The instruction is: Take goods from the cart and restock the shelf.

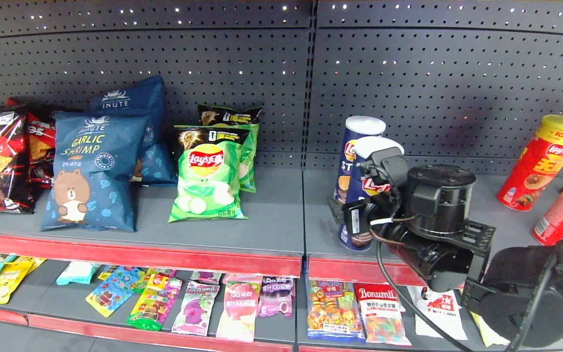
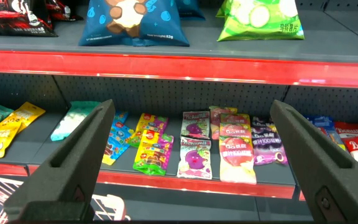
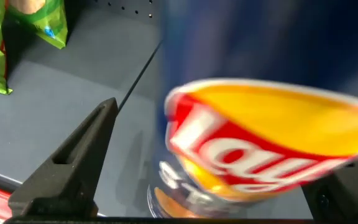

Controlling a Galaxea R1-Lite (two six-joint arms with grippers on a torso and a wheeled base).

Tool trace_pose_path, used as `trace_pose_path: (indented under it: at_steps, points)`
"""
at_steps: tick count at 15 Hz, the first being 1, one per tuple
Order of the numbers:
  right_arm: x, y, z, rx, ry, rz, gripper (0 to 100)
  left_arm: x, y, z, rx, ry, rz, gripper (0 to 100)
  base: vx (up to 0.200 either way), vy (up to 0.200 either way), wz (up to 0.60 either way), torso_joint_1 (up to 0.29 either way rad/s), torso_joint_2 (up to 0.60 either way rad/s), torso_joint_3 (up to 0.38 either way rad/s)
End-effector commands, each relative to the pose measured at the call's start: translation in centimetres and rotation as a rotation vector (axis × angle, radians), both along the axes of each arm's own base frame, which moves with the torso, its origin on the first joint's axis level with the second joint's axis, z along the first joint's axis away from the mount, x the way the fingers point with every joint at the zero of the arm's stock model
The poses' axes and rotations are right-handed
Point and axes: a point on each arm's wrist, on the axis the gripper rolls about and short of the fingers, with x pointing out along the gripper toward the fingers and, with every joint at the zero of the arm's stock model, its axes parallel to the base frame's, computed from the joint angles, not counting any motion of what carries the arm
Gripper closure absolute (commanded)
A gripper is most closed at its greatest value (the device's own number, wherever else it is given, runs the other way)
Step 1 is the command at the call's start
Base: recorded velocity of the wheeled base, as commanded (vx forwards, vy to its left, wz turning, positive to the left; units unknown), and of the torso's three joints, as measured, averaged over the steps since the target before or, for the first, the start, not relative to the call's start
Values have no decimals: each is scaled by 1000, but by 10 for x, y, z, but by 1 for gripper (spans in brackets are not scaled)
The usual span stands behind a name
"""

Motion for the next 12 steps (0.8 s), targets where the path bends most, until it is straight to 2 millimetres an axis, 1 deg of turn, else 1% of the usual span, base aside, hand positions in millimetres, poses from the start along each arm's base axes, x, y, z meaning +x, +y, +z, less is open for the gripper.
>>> trace_pose_path:
  at_steps: [1,2,5,8,10,12]
  points:
    - [-5,-4,6,13,-14,-1,0,0,0,0,0,0,0,0,0,0,0,0,0,0]
    - [-6,-5,8,17,-16,-2,0,0,0,0,0,0,0,0,0,0,0,0,0,0]
    - [-20,-17,20,42,-41,-2,0,0,0,0,0,0,0,0,0,0,0,0,0,0]
    - [-32,-27,26,50,-50,-1,0,0,0,0,0,0,0,0,0,0,0,0,0,0]
    - [-44,-28,30,61,-60,25,0,0,0,0,0,0,0,0,0,0,0,0,0,0]
    - [-55,-26,38,86,-82,57,0,0,0,0,0,0,0,0,0,0,0,0,0,0]
